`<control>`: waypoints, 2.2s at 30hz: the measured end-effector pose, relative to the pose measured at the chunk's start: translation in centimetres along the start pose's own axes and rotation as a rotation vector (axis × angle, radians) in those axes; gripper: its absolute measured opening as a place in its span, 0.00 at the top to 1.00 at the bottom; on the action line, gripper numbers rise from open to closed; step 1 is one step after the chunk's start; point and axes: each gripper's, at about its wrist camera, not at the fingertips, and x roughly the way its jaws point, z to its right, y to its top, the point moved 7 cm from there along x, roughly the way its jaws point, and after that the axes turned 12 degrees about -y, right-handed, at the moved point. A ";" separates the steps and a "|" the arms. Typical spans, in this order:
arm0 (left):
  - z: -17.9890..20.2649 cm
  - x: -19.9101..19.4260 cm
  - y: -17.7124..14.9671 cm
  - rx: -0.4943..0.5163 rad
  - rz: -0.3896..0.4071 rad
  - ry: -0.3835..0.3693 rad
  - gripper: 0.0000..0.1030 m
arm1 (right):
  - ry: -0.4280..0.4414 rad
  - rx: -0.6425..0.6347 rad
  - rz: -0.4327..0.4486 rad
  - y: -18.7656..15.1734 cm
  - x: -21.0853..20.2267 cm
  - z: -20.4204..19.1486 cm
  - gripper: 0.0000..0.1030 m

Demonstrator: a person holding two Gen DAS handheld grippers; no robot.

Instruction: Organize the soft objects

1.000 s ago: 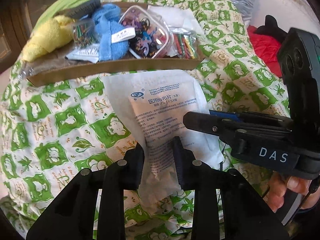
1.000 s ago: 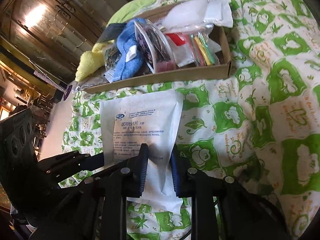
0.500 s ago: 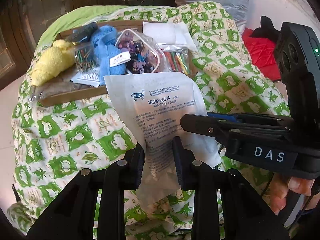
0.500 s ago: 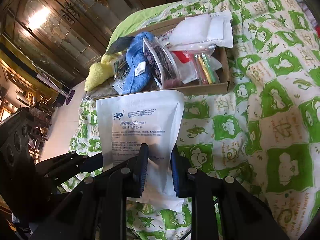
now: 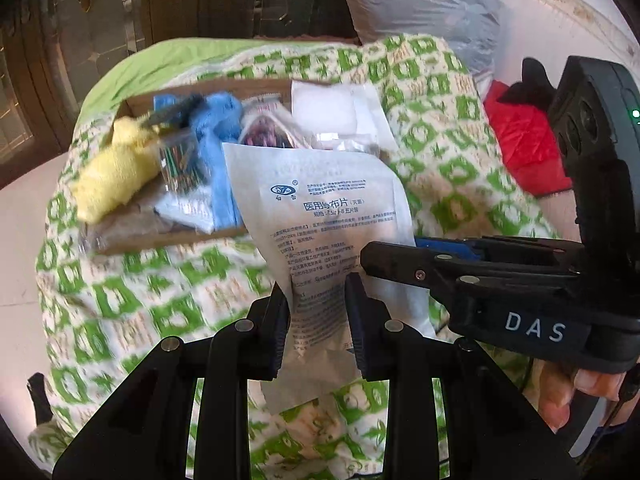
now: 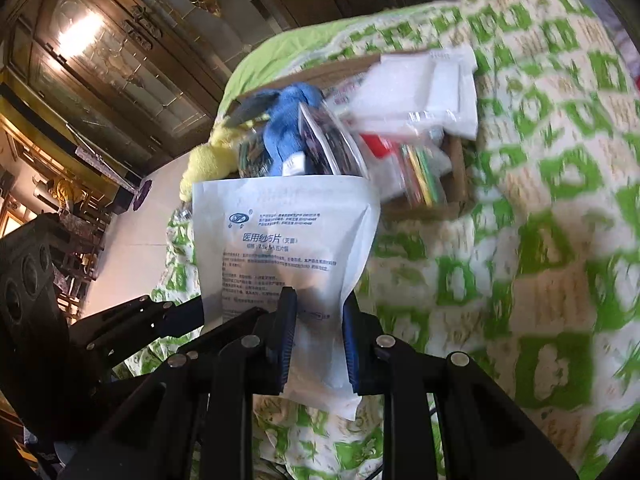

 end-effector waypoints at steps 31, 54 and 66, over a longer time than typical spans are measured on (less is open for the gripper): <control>-7.0 9.6 12.7 -0.089 -0.023 -0.011 0.74 | -0.090 0.000 0.042 14.6 7.9 3.4 0.75; -5.5 0.4 5.6 -0.019 0.099 0.204 0.42 | -0.142 0.081 0.187 10.2 0.7 5.0 0.21; -5.3 -5.9 -2.3 -0.037 0.269 0.421 0.23 | -0.223 -0.010 0.320 1.5 -1.6 3.2 0.00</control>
